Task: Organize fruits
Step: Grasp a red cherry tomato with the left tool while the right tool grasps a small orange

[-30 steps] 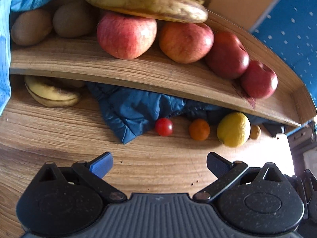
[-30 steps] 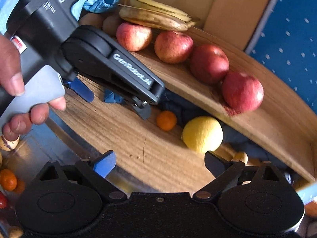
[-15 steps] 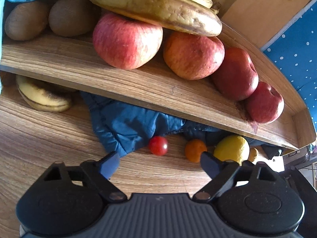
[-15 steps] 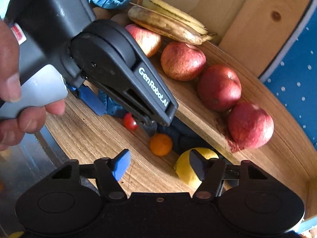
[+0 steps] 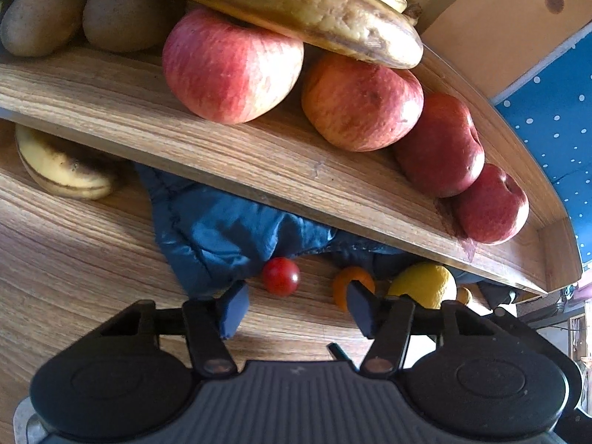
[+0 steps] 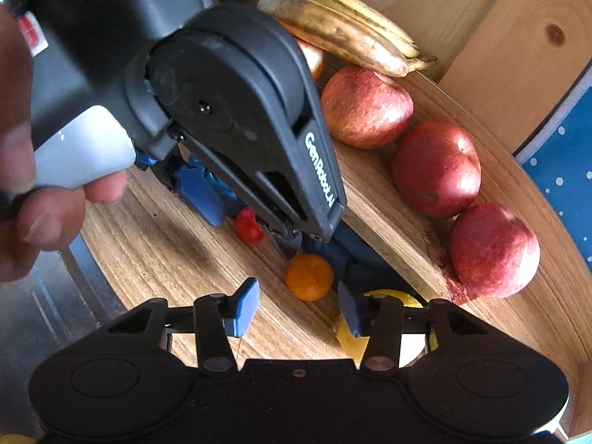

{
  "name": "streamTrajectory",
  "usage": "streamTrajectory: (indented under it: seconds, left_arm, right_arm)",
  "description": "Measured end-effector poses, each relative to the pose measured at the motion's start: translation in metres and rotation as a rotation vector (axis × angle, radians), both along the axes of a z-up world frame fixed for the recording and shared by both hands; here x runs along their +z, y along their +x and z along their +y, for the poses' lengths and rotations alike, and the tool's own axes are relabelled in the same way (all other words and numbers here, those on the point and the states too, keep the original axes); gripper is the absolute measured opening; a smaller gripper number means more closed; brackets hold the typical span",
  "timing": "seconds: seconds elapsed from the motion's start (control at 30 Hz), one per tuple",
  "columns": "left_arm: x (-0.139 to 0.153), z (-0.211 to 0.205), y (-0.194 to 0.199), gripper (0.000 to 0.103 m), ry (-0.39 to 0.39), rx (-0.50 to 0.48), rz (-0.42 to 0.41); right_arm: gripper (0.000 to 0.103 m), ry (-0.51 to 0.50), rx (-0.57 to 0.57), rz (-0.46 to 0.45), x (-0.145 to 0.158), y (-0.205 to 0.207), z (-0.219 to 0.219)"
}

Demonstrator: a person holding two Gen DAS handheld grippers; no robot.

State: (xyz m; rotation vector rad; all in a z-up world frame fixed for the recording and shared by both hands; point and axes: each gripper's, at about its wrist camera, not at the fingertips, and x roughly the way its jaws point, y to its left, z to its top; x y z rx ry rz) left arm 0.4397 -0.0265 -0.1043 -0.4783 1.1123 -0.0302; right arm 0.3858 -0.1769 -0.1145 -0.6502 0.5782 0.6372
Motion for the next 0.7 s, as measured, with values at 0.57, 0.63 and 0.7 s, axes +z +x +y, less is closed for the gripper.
streamTrajectory:
  seconds: [0.57, 0.63, 0.7]
  left_arm:
    - [-0.007, -0.007, 0.012, 0.041, 0.020, 0.041, 0.022]
    - [-0.008, -0.008, 0.015, 0.037, 0.026, 0.048, 0.027]
    - [-0.008, -0.009, 0.017, 0.033, 0.037, 0.054, 0.030]
  right_arm:
    - [0.042, -0.028, -0.003, 0.033, -0.014, 0.026, 0.023]
    - [0.042, -0.027, -0.003, 0.038, -0.014, 0.028, 0.023]
    - [0.041, -0.025, -0.007, 0.042, -0.013, 0.030, 0.022]
